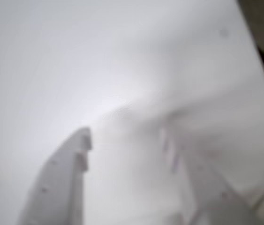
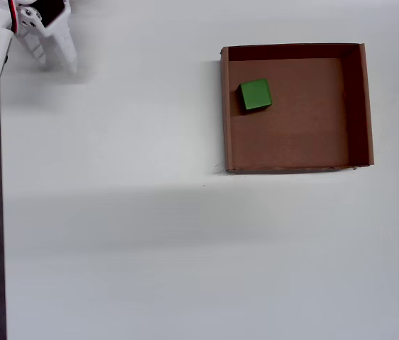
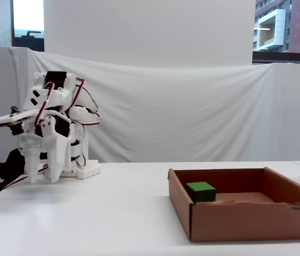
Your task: Grasp a green cube and put it in a box.
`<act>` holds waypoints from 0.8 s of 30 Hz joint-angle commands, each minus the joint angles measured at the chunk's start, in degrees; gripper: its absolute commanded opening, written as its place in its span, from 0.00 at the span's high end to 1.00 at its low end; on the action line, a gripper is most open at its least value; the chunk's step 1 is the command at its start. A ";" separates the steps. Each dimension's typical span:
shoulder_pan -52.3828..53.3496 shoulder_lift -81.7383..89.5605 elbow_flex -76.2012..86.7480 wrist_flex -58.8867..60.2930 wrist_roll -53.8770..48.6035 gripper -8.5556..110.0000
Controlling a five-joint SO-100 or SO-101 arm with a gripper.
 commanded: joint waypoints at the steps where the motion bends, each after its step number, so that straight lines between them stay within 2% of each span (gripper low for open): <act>1: -0.53 0.26 -0.26 0.26 0.09 0.75; 24: -0.53 0.26 -0.26 0.26 0.53 0.75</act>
